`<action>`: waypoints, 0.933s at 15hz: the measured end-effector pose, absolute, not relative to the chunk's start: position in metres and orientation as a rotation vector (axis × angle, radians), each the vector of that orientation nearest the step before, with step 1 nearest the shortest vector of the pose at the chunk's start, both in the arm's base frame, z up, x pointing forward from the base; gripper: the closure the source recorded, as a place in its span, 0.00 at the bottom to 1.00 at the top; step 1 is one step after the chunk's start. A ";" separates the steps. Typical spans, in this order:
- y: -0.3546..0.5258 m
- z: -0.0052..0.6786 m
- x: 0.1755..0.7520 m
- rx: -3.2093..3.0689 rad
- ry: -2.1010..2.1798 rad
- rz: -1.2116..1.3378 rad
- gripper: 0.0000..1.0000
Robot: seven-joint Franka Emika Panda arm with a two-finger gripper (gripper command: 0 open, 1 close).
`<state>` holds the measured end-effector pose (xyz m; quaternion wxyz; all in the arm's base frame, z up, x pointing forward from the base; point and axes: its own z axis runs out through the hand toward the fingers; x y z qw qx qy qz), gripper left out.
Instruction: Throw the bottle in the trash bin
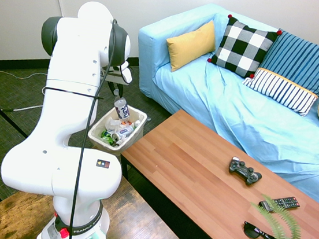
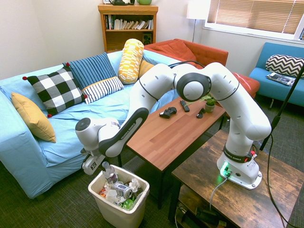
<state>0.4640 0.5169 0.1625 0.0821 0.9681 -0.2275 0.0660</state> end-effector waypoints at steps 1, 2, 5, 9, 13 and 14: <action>0.521 0.154 0.468 2.881 -0.682 0.202 0.00; 0.522 0.146 0.472 2.870 -0.689 0.202 0.00; 0.526 0.136 0.484 2.866 -0.710 0.208 0.00; 0.530 0.145 0.494 2.864 -0.738 0.227 0.00; 0.535 0.152 0.494 2.864 -0.765 0.227 0.00; 0.536 0.152 0.494 2.863 -0.773 0.228 0.00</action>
